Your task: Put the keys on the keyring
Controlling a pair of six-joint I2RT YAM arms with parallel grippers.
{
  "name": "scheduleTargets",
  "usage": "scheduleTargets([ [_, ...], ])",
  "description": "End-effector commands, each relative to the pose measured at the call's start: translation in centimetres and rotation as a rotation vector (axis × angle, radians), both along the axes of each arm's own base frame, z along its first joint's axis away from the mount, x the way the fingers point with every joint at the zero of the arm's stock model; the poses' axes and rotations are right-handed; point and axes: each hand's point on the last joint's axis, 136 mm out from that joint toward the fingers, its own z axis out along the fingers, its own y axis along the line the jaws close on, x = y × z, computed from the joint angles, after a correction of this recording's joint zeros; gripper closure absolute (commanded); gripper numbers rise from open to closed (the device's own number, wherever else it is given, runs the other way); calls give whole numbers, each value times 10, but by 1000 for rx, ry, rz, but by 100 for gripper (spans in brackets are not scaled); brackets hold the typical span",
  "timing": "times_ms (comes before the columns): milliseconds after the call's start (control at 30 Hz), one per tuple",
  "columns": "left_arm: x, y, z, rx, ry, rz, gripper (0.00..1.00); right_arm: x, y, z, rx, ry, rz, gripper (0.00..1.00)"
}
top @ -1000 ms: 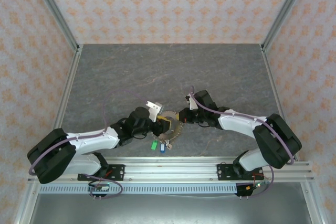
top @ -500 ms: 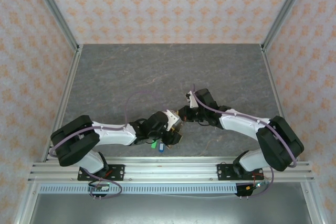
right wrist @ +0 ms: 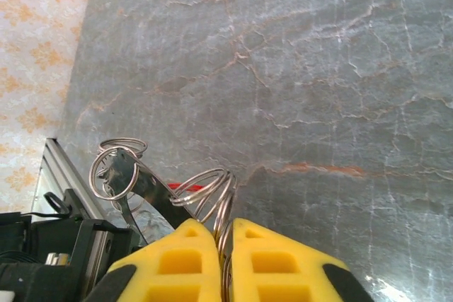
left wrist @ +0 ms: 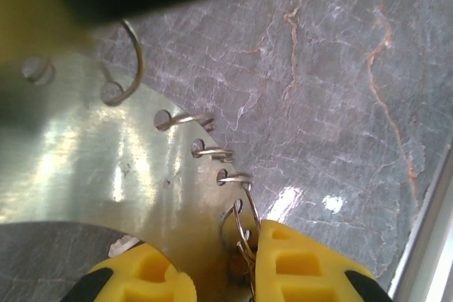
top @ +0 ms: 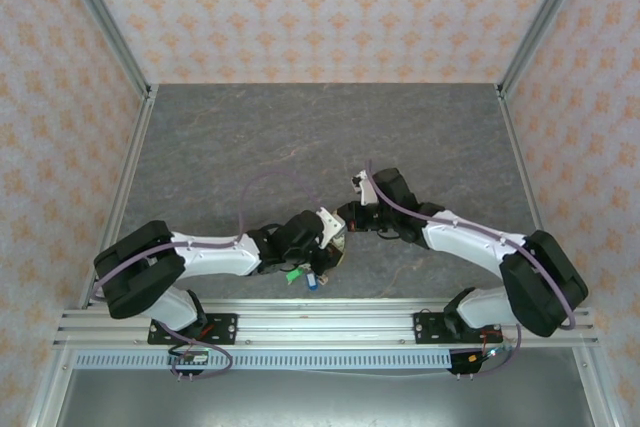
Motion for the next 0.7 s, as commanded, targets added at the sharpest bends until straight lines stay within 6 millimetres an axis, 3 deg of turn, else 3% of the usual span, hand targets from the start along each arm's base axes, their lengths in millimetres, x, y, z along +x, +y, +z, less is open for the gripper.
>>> scheduleTargets([
  [0, 10, 13, 22, -2, -96, 63, 98, 22, -24, 8, -80, -76, -153, 86],
  [133, 11, 28, 41, -65, -119, 99, 98, 26, -43, 11, -124, -151, -224, 78],
  [267, 13, 45, 54, -134, -110, 133, 97, 20, -49, 12, -124, -209, -205, 76],
  [467, 15, 72, 70, -209, -123, 195, 96, -2, -32, 4, -90, -194, -47, 76],
  [667, 13, 83, 85, -292, -123, 205, 96, -35, -16, -29, -230, -188, 142, 76],
])
